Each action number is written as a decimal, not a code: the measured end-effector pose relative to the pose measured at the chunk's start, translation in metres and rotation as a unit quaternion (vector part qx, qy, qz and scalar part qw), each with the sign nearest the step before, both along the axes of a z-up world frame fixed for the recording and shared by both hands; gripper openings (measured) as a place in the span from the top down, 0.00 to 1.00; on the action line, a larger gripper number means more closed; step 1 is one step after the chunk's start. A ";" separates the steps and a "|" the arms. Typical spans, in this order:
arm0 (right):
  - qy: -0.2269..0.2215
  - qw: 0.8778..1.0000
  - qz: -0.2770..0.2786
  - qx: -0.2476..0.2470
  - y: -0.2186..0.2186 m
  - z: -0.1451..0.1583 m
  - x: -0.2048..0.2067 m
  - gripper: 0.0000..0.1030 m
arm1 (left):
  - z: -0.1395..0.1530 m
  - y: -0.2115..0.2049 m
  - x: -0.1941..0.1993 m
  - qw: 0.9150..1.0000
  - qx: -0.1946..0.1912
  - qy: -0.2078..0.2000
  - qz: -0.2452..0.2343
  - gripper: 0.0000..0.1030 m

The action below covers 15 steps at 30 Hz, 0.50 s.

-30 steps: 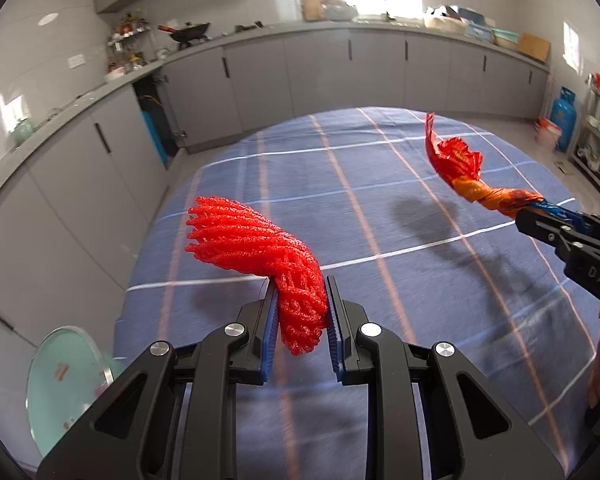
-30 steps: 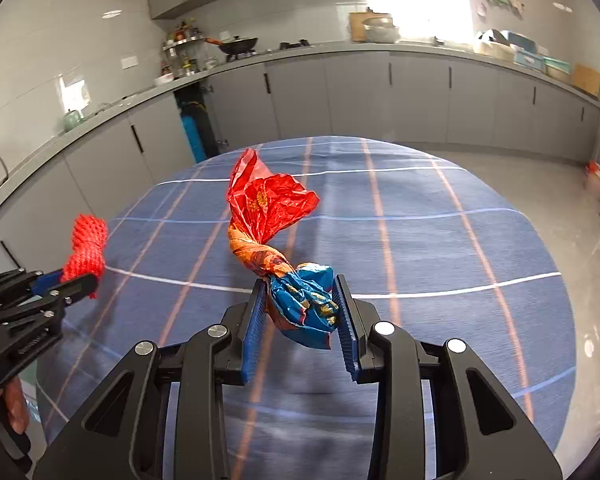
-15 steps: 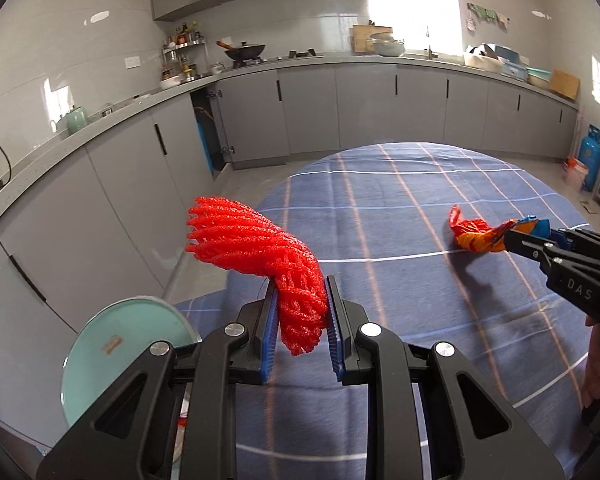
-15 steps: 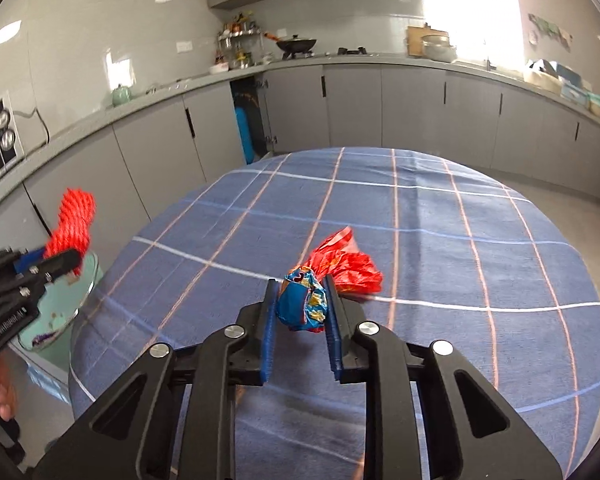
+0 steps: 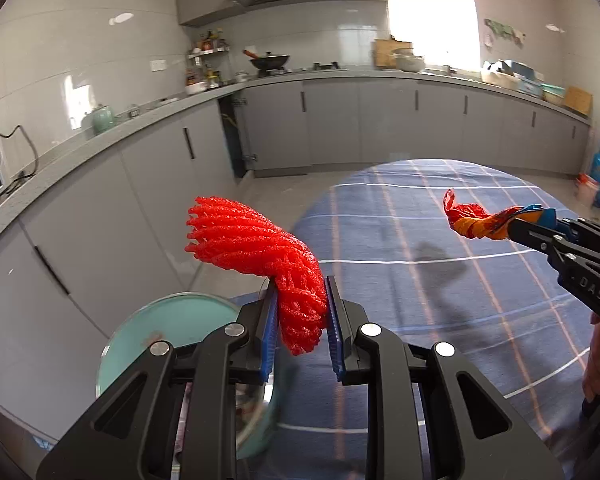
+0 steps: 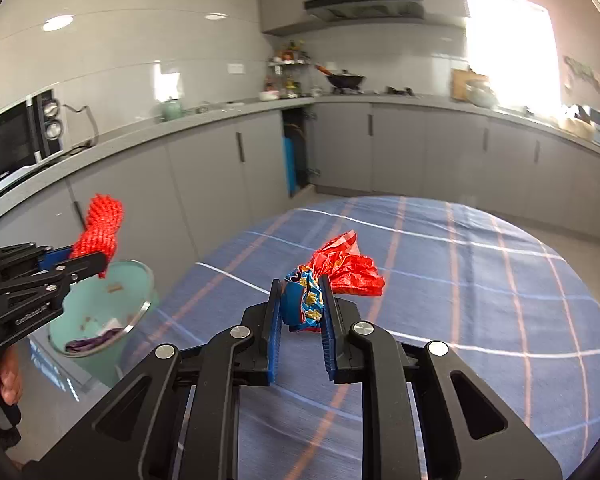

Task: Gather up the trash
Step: 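Carry the red net and the packet with red bag over the bin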

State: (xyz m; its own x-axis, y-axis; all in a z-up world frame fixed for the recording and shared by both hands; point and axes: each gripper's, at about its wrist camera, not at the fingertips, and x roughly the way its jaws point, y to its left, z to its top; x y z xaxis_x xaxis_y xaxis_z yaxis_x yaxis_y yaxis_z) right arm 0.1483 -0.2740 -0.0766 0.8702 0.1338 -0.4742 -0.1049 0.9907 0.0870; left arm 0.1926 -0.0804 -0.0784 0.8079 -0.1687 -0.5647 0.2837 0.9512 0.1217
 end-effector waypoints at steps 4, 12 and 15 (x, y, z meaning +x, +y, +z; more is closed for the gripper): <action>-0.012 1.000 0.028 -0.003 0.021 0.004 0.005 0.82 | 0.004 0.024 -0.002 1.000 -0.003 -0.006 0.026 0.79; -0.020 0.998 0.067 -0.003 0.057 0.008 0.021 0.82 | 0.008 0.055 -0.007 0.998 -0.001 -0.016 0.054 0.79; -0.021 0.997 0.077 -0.006 0.068 0.008 0.023 0.82 | 0.009 0.062 -0.009 0.998 0.003 -0.023 0.064 0.79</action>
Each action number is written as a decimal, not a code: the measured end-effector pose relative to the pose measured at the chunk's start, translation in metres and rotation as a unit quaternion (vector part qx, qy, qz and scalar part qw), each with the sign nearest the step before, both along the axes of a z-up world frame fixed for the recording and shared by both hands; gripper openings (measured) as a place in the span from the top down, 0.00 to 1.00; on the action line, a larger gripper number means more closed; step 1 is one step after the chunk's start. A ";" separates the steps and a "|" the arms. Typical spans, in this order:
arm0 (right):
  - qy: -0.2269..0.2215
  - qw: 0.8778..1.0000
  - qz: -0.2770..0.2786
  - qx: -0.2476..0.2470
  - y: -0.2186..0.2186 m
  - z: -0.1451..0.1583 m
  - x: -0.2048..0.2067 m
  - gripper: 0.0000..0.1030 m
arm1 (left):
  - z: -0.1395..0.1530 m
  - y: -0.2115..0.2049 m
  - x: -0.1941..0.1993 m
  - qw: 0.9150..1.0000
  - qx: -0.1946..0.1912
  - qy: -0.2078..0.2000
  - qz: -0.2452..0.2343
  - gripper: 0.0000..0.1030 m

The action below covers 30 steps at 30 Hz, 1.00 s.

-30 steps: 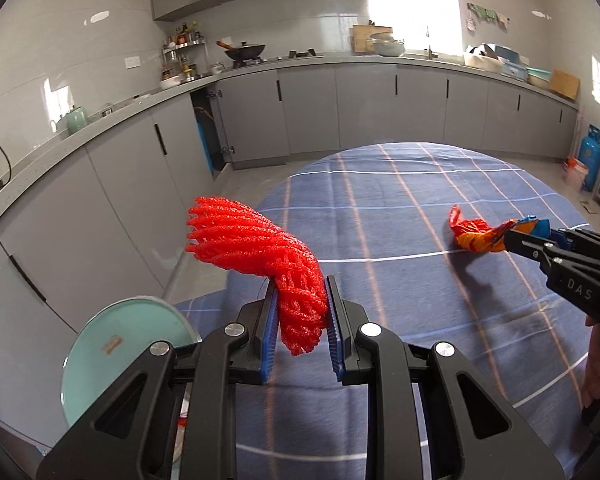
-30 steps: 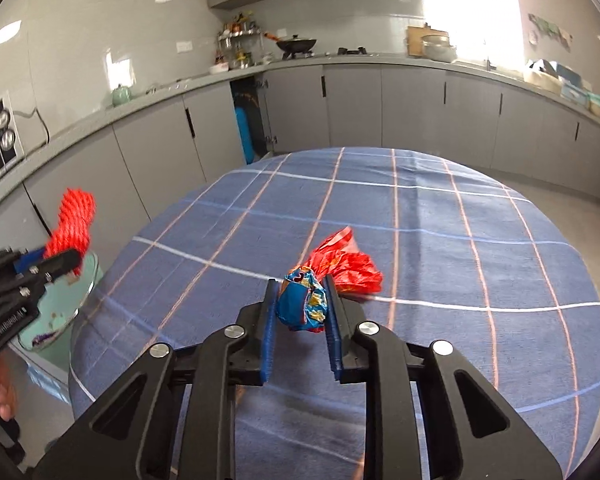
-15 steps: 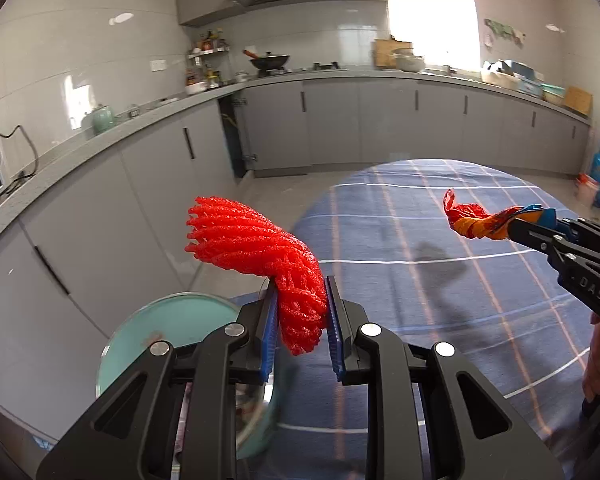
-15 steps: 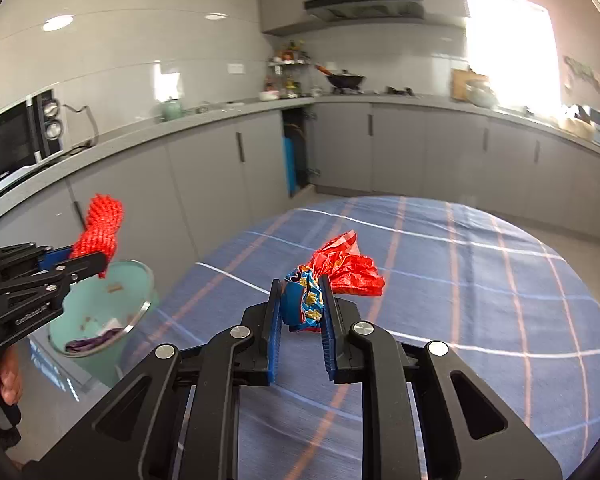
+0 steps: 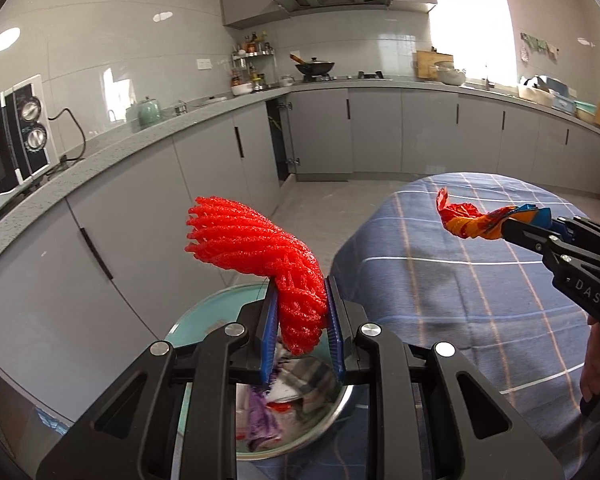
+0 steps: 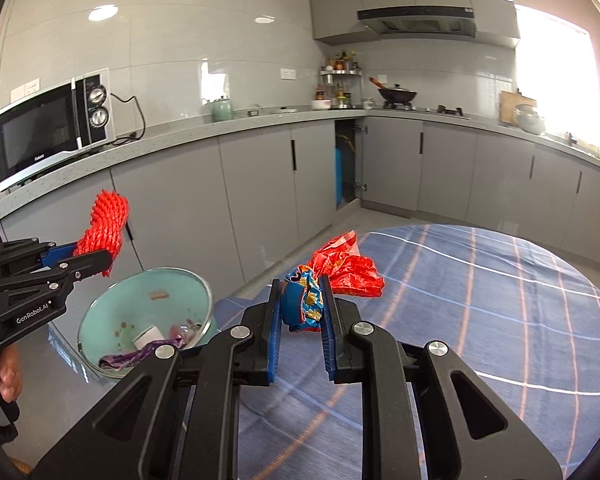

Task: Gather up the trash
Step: 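Carry the red net and the packet with red bag over the bin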

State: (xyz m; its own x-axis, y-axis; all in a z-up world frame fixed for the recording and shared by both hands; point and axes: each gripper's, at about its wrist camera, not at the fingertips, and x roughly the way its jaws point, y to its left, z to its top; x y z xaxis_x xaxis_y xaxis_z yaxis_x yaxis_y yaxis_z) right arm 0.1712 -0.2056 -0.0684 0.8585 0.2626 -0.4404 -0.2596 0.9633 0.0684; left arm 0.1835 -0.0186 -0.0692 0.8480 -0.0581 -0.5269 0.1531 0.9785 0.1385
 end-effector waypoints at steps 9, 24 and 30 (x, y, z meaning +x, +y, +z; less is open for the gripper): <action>-0.006 0.999 0.031 -0.003 0.026 0.005 0.003 0.82 | 0.001 0.026 -0.008 0.999 0.010 -0.017 0.031 0.79; -0.014 0.997 0.076 -0.010 0.071 0.013 0.010 0.82 | 0.002 0.070 -0.010 0.997 0.007 -0.023 0.069 0.79; -0.018 0.996 0.091 -0.013 0.088 0.016 0.013 0.82 | 0.003 0.082 -0.010 0.996 0.006 -0.026 0.083 0.79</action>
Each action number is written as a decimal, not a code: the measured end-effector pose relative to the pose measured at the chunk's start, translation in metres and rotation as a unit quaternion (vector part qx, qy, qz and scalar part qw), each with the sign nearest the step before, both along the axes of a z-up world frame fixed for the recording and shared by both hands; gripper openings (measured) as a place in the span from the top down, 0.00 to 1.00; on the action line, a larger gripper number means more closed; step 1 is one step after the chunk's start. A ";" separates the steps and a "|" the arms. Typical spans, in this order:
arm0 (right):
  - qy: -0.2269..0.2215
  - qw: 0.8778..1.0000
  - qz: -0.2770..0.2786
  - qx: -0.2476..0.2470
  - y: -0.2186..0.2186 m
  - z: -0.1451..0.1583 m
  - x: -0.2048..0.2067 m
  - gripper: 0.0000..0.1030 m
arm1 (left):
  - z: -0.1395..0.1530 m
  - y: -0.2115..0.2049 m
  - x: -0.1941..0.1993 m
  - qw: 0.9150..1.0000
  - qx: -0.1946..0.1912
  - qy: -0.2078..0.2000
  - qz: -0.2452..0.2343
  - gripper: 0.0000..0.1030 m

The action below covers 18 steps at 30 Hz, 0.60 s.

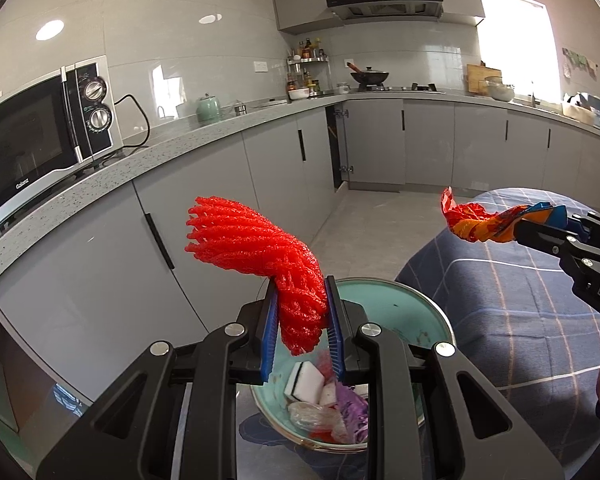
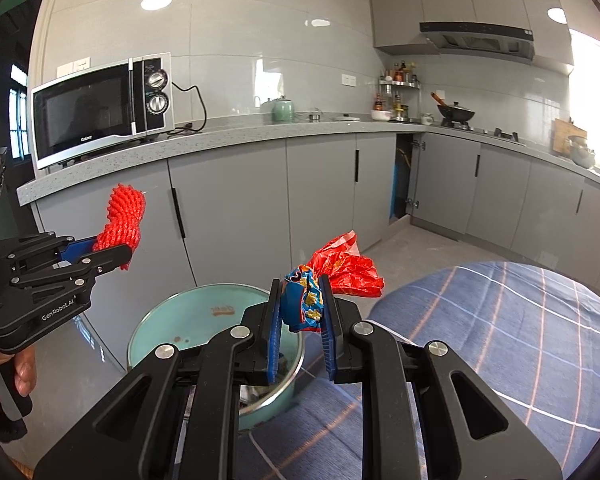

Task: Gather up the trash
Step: 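Carry the red net and the packet with red bag over the bin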

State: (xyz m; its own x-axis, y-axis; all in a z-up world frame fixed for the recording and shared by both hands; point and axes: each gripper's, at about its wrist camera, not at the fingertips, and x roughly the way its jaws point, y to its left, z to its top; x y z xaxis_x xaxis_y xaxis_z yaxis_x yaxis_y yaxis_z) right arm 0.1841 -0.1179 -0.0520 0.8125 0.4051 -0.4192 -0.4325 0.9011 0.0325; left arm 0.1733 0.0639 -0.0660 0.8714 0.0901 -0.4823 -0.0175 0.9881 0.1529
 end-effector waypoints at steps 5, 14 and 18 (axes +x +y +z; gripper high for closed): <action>-0.002 1.000 0.011 0.000 0.010 0.002 0.002 0.82 | 0.001 0.009 0.002 1.000 -0.001 -0.001 0.010 0.79; -0.002 1.000 0.029 -0.004 0.025 0.000 0.003 0.82 | -0.001 0.019 0.002 1.000 -0.003 0.001 0.024 0.79; -0.002 0.999 0.037 -0.005 0.031 0.000 0.005 0.82 | -0.001 0.021 0.003 1.000 -0.001 0.000 0.027 0.79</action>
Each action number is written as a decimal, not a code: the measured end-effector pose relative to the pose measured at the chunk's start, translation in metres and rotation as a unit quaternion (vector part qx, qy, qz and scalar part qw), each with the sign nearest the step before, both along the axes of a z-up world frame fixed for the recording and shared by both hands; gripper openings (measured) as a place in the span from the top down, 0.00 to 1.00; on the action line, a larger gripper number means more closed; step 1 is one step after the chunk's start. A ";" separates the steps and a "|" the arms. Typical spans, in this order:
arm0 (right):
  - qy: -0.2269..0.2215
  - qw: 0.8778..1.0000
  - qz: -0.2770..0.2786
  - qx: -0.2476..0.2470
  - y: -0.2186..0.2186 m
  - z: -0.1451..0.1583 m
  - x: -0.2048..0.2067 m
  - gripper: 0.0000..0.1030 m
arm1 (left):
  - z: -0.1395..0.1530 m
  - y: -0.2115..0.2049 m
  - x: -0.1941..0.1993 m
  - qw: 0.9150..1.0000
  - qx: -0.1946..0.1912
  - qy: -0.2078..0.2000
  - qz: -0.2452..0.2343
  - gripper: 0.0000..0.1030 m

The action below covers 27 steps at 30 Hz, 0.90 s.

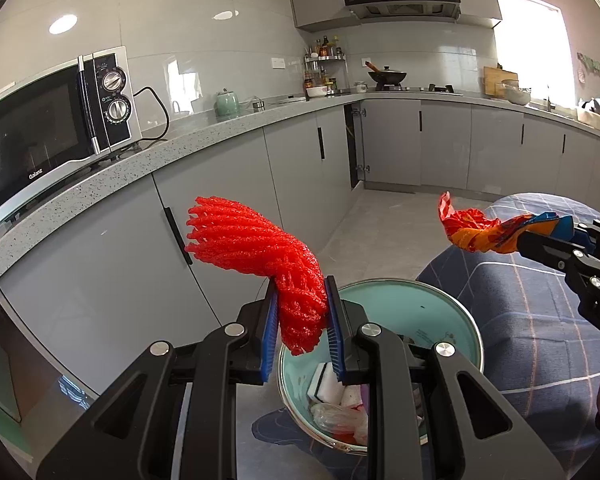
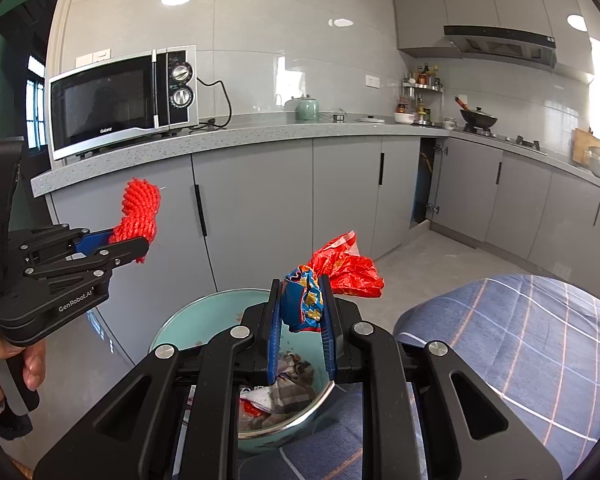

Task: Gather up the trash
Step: 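Carry the red net and the packet with red bag over the bin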

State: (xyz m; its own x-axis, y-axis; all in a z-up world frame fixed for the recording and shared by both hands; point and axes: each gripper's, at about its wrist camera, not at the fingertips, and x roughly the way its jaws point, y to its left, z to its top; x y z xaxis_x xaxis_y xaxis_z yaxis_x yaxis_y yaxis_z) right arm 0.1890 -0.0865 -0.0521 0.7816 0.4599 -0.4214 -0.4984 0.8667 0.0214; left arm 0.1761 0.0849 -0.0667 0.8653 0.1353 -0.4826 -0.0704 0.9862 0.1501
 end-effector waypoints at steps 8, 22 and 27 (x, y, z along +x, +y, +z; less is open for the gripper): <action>0.004 1.000 0.010 -0.004 0.009 -0.004 0.003 0.82 | 0.000 0.003 0.002 1.000 -0.007 0.002 0.003 0.79; 0.005 1.000 0.023 -0.010 0.022 -0.006 0.004 0.82 | -0.002 0.006 0.005 1.000 -0.010 0.007 0.001 0.78; 0.006 1.000 0.025 -0.011 0.023 -0.008 0.005 0.82 | -0.004 0.009 0.008 1.000 -0.012 0.008 0.006 0.78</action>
